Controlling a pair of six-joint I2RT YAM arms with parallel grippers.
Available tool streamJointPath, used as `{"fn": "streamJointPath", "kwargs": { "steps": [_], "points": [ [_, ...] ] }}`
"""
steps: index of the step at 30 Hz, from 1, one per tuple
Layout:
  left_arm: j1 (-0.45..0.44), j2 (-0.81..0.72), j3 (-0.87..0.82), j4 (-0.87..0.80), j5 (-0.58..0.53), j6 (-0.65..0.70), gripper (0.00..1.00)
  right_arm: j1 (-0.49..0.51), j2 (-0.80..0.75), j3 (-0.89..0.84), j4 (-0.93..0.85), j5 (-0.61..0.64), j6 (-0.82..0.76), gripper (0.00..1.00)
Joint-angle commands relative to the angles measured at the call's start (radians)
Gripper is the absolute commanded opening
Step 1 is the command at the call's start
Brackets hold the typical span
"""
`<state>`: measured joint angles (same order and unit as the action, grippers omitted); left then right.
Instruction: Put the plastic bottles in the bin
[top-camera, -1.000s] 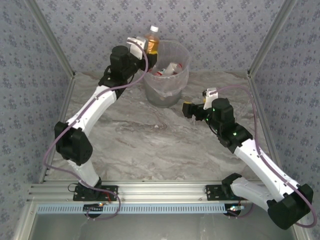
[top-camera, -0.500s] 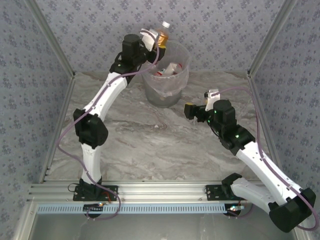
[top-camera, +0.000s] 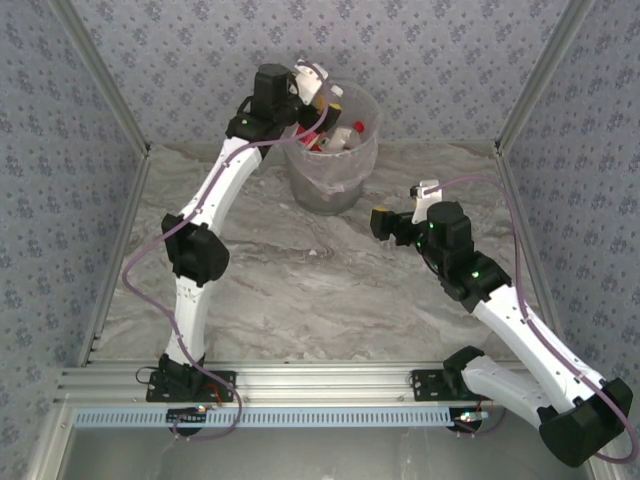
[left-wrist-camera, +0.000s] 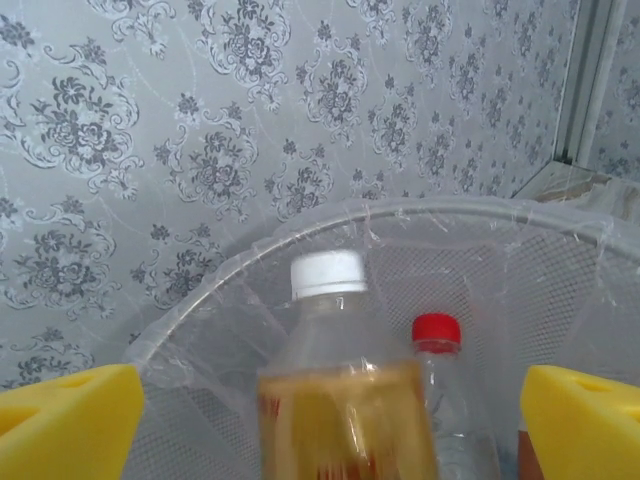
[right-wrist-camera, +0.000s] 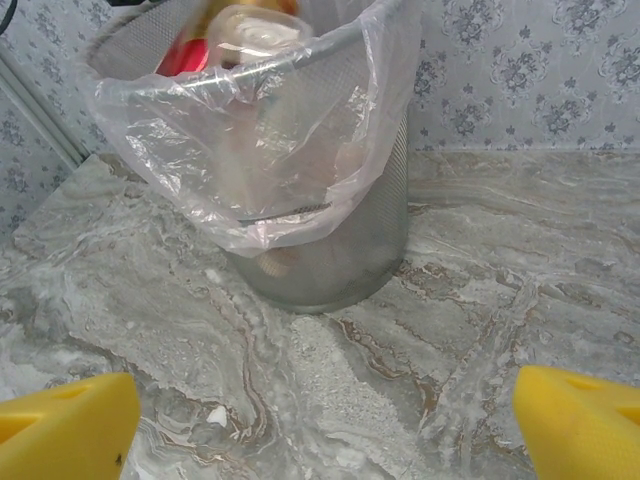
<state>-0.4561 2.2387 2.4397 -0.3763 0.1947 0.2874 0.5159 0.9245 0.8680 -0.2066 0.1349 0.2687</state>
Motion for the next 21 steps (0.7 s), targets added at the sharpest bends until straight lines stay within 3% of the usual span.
{"fn": "streamJointPath", "kwargs": {
  "steps": [1, 12, 21],
  "points": [
    [0.007, -0.010, 0.038, -0.015, 0.013, -0.021, 0.99, 0.007, 0.008, 0.011, 0.001, 0.007, -0.013, 0.98],
    [0.007, -0.024, 0.169, -0.156, 0.086, -0.172, 0.99, 0.009, 0.013, 0.000, -0.004, 0.021, -0.006, 0.98],
    [0.019, -0.128, 0.065, -0.143, 0.161, -0.278, 0.99, 0.008, 0.002, -0.007, -0.031, 0.077, 0.003, 0.98]
  ]
}}
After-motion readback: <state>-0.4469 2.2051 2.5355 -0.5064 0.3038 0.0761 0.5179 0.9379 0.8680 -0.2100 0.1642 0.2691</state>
